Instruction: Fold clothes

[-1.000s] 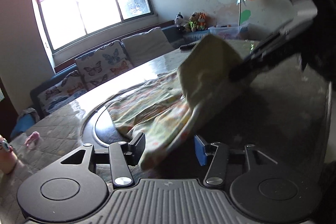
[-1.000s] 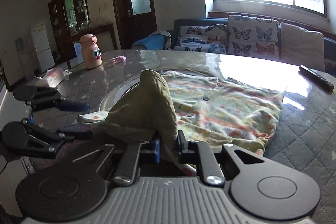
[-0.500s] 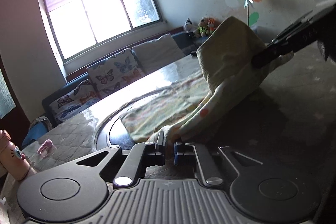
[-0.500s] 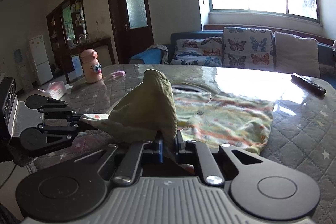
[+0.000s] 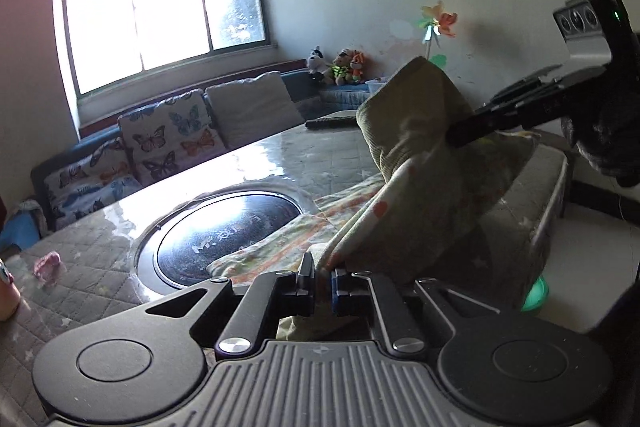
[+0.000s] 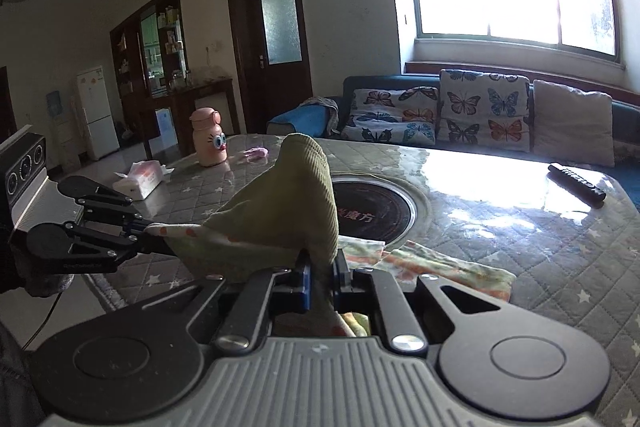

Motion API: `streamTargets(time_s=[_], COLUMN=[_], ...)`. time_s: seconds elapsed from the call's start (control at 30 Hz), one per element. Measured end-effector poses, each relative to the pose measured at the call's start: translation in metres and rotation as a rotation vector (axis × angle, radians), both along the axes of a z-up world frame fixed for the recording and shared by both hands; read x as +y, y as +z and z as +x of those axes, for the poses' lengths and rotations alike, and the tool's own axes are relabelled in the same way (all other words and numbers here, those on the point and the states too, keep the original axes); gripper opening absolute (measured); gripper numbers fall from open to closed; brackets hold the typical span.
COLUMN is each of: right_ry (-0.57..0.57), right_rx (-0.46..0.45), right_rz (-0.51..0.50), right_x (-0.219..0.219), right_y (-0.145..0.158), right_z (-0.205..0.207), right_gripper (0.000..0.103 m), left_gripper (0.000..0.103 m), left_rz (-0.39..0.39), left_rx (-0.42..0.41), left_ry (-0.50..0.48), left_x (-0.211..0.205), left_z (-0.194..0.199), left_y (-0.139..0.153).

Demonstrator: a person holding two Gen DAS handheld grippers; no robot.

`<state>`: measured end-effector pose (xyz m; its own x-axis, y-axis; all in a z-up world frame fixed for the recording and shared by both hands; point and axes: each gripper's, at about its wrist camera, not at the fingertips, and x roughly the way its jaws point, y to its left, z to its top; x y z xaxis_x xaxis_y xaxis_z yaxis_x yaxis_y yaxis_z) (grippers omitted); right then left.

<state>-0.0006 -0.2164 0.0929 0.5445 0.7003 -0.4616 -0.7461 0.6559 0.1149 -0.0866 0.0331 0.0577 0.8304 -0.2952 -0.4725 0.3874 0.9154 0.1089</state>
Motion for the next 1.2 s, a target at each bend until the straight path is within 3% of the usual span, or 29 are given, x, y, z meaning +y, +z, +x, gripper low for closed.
streamTargets(time_s=[0.2,0.3,0.47,0.57,0.67,0.73,0.77,0.93,1.13,1.2], right_ry=[0.008,0.004,-0.040,-0.084,-0.130,-0.159,-0.178,-0.314,-0.417,-0.421], right_rx=[0.018,0.030,0.083,0.126,0.131,0.127,0.126,0.145,0.186,0.202], right_rz=[-0.040,-0.069,-0.125,-0.129,-0.117,-0.099,-0.090,-0.083,-0.033,-0.015], right_x=[0.034,0.052,0.082,0.087,0.078,0.066,0.058,0.012,-0.016,-0.018], right_y=[0.001,-0.005,-0.036,-0.061,-0.074,-0.075,-0.076,-0.087,-0.099,-0.102], right_z=[0.066,0.094,0.140,0.155,0.156,0.152,0.149,0.136,0.142,0.148], right_gripper=[0.009,0.009,0.010,0.019,0.024,0.039,0.040,0.040,0.036,0.029], left_gripper=[0.008,0.008,0.008,0.011,0.012,0.012,0.012,0.012,0.012,0.012], left_rz=[-0.043,-0.058,-0.083,-0.111,-0.113,-0.098,-0.090,-0.075,-0.103,-0.113], left_rx=[0.087,0.168,0.293,0.351,0.358,0.340,0.331,0.287,0.272,0.283], left_ry=[0.075,0.129,0.215,0.255,0.277,0.288,0.300,0.346,0.291,0.269], left_x=[0.022,0.035,0.053,0.062,0.066,0.067,0.067,0.070,0.050,0.041], left_z=[0.067,0.106,0.155,0.165,0.163,0.157,0.156,0.152,0.162,0.168], left_y=[-0.003,-0.013,-0.042,-0.059,-0.063,-0.060,-0.058,-0.046,-0.036,-0.037])
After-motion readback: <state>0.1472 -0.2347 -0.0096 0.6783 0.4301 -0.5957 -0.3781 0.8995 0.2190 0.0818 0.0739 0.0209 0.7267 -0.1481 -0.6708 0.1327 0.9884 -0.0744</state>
